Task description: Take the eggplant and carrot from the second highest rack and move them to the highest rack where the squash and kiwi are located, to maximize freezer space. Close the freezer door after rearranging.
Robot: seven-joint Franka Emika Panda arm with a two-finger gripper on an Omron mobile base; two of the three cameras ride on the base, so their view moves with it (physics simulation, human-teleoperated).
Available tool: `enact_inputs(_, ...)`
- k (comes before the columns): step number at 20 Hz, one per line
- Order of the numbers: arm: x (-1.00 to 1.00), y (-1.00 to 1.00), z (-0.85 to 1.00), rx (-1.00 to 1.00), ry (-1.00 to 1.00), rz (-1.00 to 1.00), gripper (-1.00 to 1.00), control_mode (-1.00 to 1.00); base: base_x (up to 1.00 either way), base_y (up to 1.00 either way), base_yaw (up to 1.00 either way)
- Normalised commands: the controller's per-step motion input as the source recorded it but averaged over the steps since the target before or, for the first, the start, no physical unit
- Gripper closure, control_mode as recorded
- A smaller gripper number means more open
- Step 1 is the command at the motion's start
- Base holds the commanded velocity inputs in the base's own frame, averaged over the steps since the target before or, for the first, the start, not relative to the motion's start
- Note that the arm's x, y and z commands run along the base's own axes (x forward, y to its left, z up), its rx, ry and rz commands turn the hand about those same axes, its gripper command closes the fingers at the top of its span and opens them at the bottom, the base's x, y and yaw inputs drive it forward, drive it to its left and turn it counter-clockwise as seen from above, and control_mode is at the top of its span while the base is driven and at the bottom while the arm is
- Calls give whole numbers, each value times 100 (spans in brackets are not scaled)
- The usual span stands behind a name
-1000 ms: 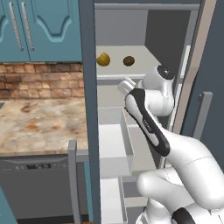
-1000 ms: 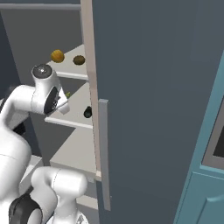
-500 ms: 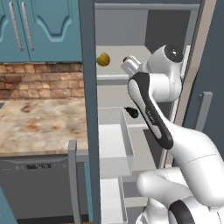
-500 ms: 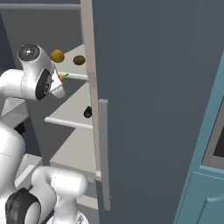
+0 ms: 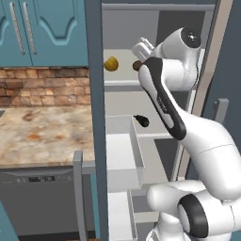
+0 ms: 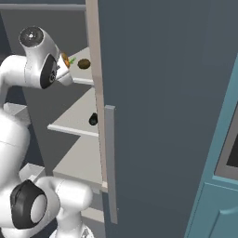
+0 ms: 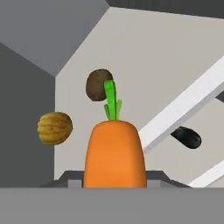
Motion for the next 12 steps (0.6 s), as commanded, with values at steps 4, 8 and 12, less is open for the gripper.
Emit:
enact_inputs(4,52,0,-1,0,0,0,100,-100,0,0,0)
enact_inputs(8,62,0,0,0,0,0,100,-100,0,0,0)
enact_inputs(12,68,0,0,0,11,3,100,-100,0,0,0)
